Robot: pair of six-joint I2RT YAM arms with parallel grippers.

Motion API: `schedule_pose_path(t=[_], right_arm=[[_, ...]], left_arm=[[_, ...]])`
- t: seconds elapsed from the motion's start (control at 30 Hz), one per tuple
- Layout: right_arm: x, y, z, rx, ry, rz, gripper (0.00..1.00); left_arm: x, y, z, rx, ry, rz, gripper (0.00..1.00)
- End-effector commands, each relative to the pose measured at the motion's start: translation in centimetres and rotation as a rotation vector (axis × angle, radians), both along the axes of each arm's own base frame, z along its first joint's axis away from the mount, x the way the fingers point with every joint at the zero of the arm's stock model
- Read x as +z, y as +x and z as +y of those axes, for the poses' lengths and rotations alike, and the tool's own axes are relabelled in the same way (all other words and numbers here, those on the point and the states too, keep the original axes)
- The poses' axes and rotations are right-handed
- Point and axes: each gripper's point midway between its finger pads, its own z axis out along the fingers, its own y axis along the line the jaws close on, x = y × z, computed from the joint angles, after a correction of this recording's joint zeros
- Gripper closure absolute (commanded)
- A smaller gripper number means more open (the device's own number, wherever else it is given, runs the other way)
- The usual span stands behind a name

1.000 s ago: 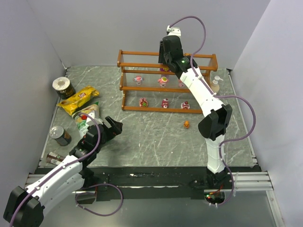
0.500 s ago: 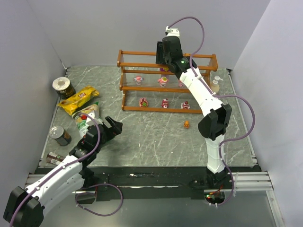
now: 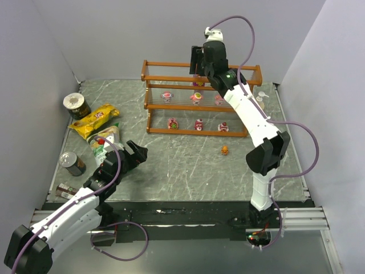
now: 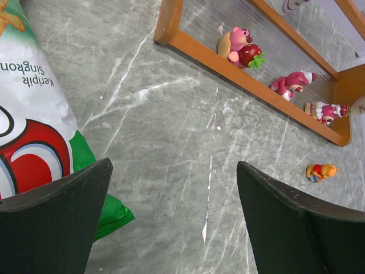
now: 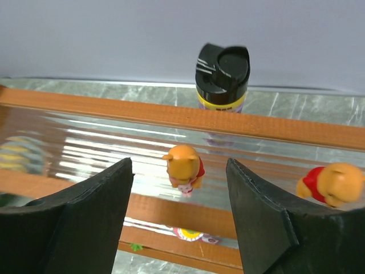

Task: Place and organize the plastic toys onto the shelf

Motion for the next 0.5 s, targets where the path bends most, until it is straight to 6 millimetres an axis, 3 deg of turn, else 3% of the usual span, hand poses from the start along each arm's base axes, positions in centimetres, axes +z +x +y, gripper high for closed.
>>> schedule_pose_path(t=[0.0,0.13,0.17,0.2,0.23,0.27,0.3,0.33,0.37,0.43,0.47], right_arm=[[6.1,-2.6,-1.4,0.016,0.048,-0.116,0.27],[7.1,-4.9,-2.4,0.020,0.059,-0.132,0.26],[5.2,-5.3,-2.6,0.026,0.043,-0.097,0.25],[6.8,-6.8,-3.3,0.029,0.061,-0.135,0.25],[7.1,-7.4,-3.6,0.028,0.069,-0.151,0.25],[4.8,-8.0,-3.9,0.030,0.056,-0.112,0.25],[6.2,-9.7,-4.7,0.028,0.080,-0.148,0.25],[6.0,-10.4,-5.0,0.030,0.091,-0.159,0.25],[3.0,-11.0,-5.2,0.029,0.078,-0.107,0.24],[2.6,-13.0,-6.4,0.016,0.104,-0.120,0.23],[-0.6,-13.6,-6.7,0.006,0.091,-0.064,0.23]], left_arm=[[2.3,0.7,-0.1,0.006,-0.017,-0.054,0.04],[2.6,0.7,-0.2,0.002,-0.024,-0.063,0.04],[2.6,0.7,-0.3,-0.001,-0.025,-0.062,0.04],[2.5,0.7,-0.3,-0.002,-0.025,-0.061,0.04],[2.4,0.6,-0.3,-0.002,-0.022,-0.057,0.04],[2.6,0.7,-0.3,-0.002,-0.025,-0.061,0.04],[2.5,0.7,-0.3,-0.004,-0.024,-0.059,0.04],[2.5,0.6,-0.3,-0.004,-0.022,-0.058,0.04],[2.6,0.6,-0.3,-0.004,-0.026,-0.062,0.04],[2.6,0.6,-0.3,-0.003,-0.028,-0.063,0.04],[2.6,0.6,-0.3,-0.005,-0.028,-0.064,0.04]])
